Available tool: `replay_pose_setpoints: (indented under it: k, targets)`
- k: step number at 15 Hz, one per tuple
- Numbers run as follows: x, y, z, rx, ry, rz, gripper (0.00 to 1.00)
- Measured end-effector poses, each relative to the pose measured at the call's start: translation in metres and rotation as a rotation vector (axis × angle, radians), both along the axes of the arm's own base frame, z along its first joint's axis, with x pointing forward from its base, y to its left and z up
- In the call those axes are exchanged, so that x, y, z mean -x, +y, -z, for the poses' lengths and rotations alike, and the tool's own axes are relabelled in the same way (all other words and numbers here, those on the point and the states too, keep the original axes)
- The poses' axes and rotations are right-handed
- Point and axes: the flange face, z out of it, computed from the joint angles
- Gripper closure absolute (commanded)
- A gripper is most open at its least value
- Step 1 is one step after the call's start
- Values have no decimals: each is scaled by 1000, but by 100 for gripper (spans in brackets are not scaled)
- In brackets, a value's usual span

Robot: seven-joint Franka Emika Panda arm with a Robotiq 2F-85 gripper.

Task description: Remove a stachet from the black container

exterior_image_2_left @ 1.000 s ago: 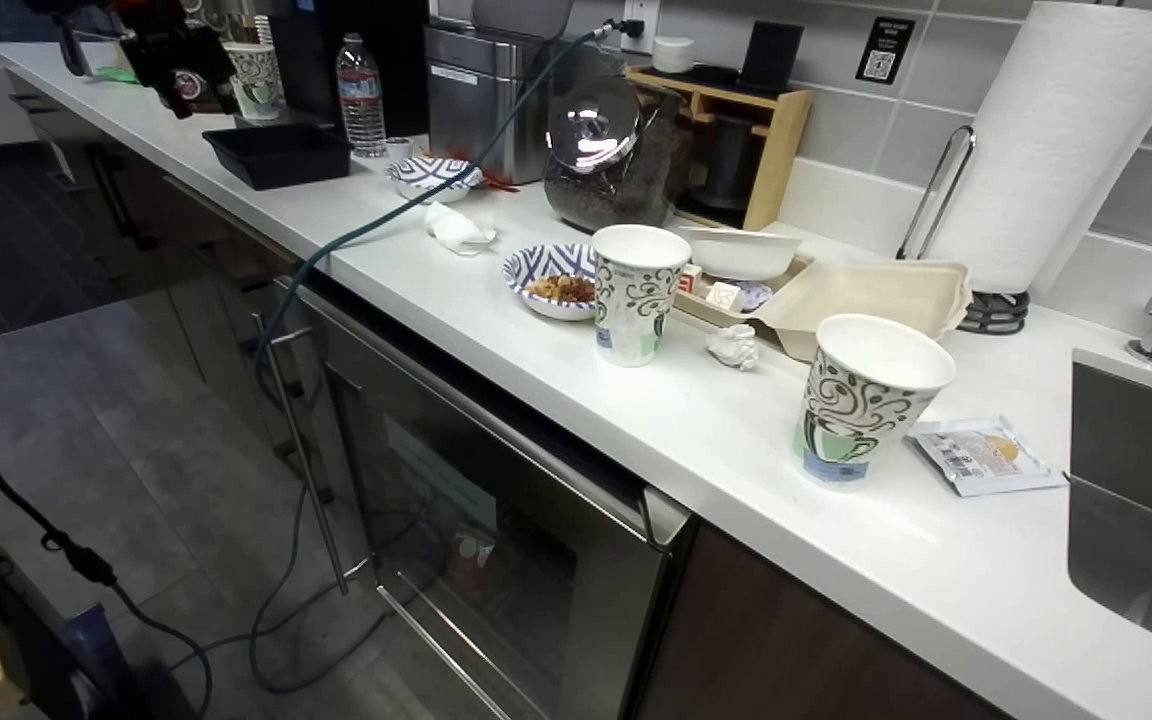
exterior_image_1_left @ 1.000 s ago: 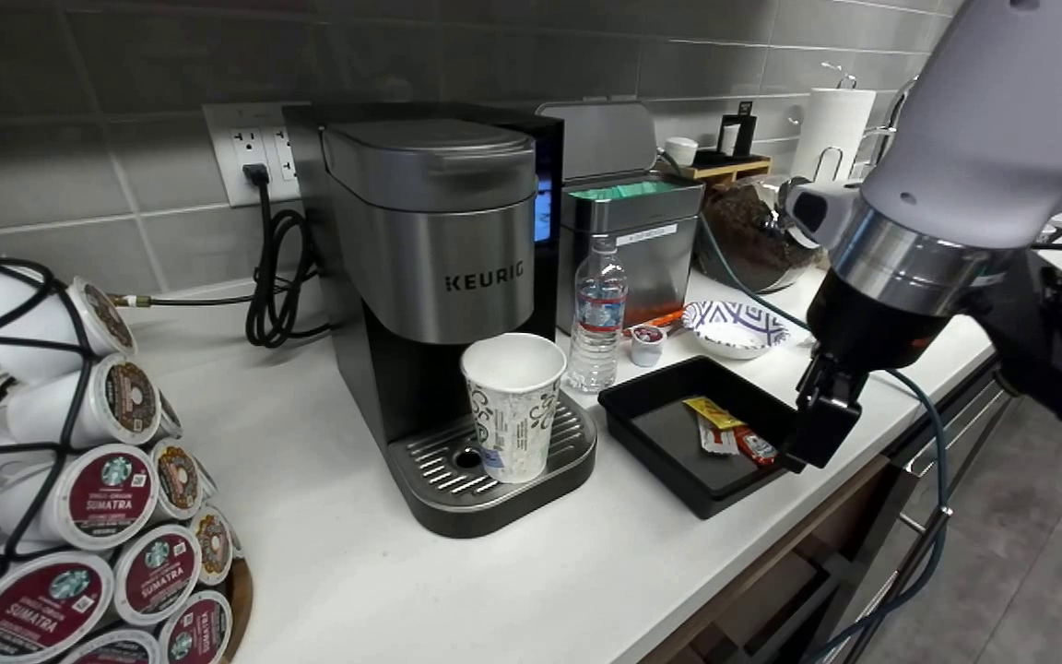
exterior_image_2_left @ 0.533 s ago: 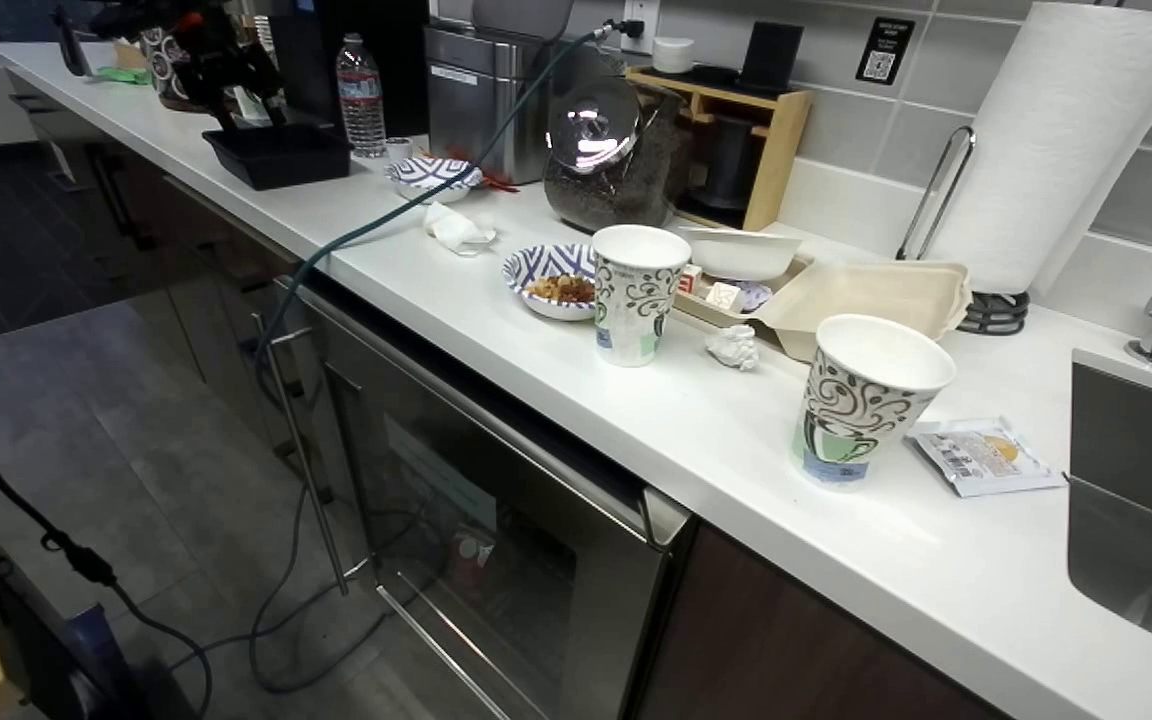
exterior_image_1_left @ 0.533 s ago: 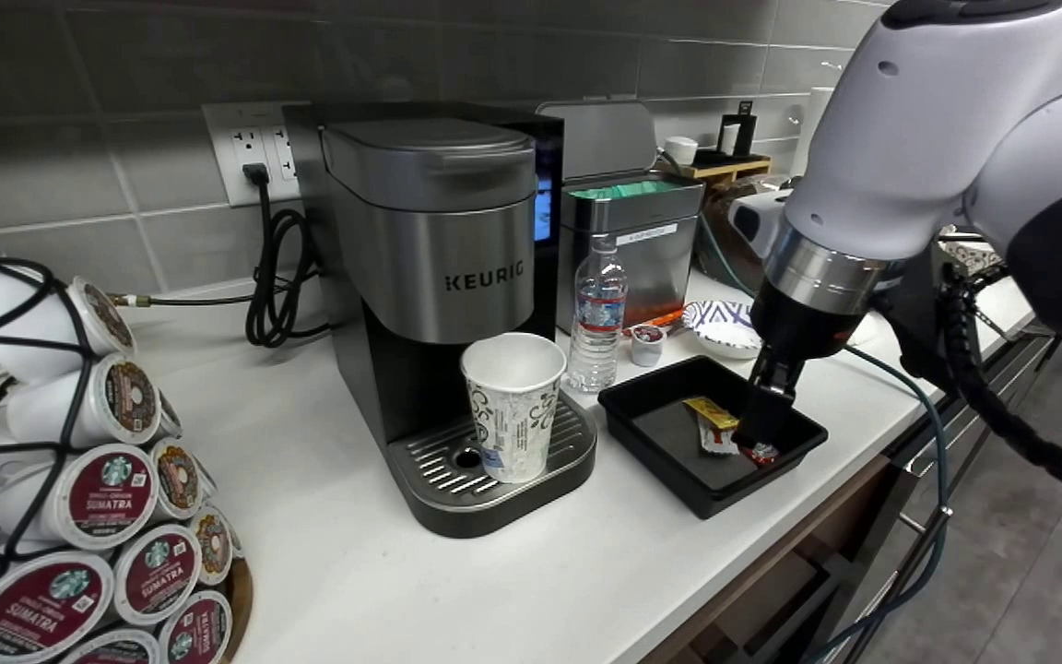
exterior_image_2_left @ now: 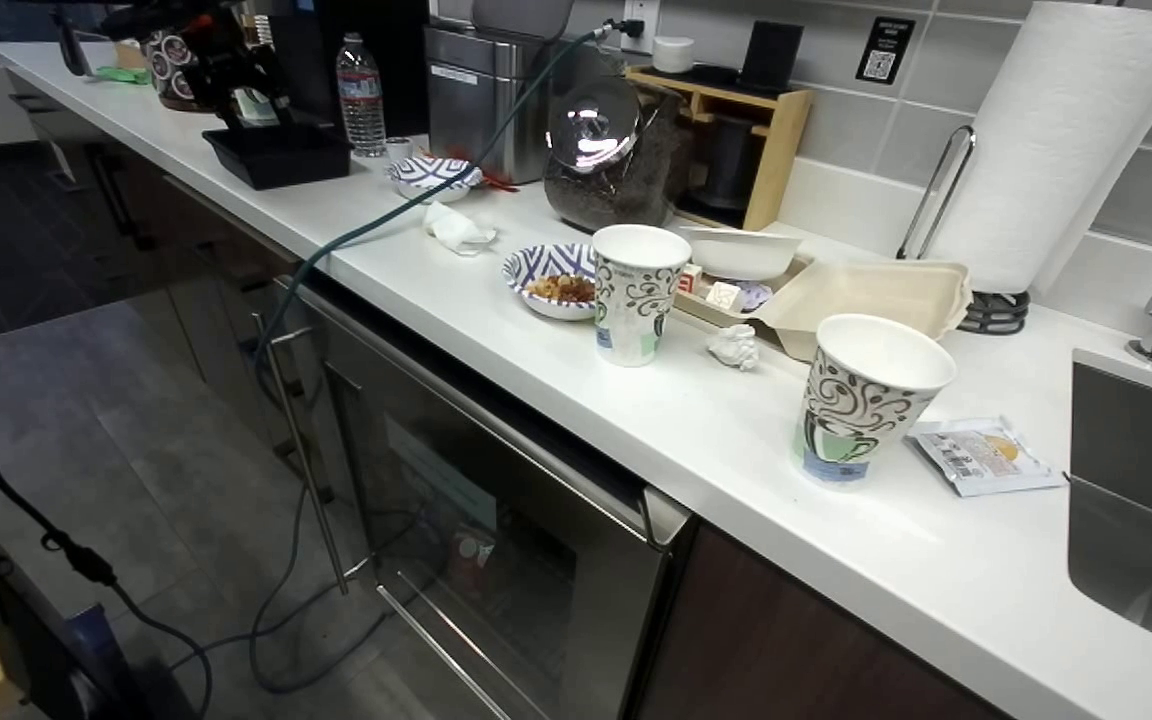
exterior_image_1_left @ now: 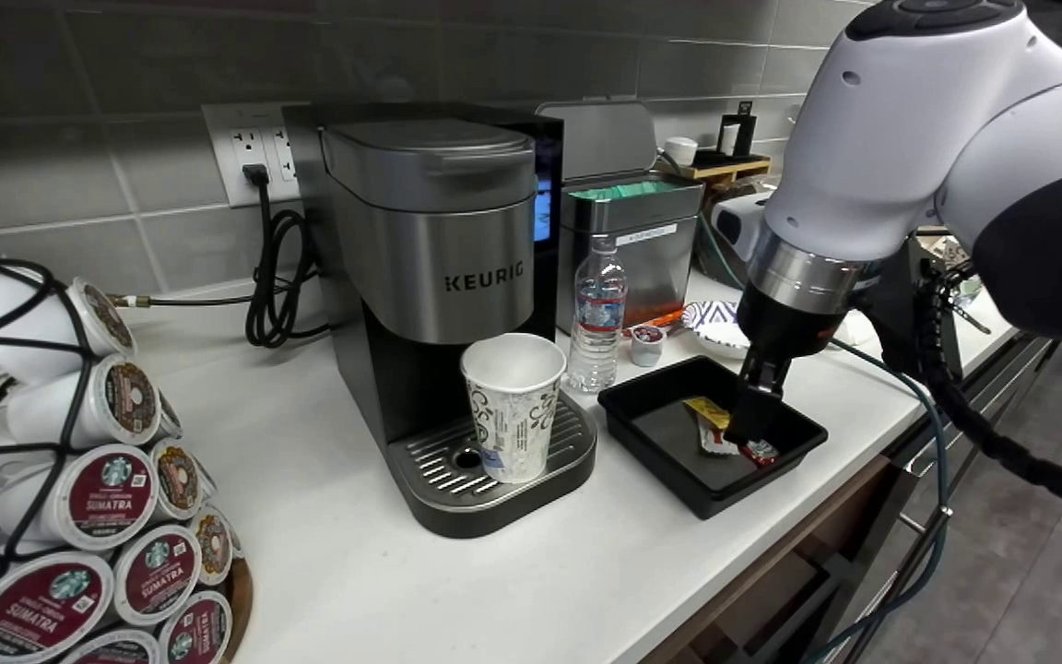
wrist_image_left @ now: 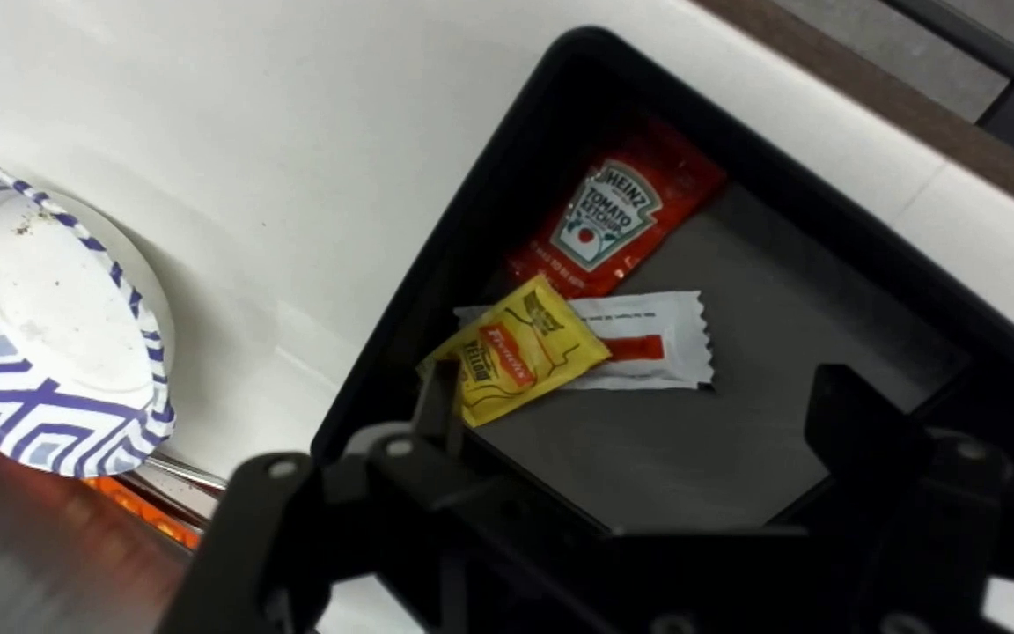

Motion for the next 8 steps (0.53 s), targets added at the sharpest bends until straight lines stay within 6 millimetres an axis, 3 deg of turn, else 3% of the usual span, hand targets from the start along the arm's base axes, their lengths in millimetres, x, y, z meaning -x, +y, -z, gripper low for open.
replay_pose_setpoints:
  k: [3,6,8]
  targets:
    - [-2,4,9,15,16,-45,6]
    - [-14,0,14,40,17,-86,21]
    - [-25,-5,17,54,19,-105,19]
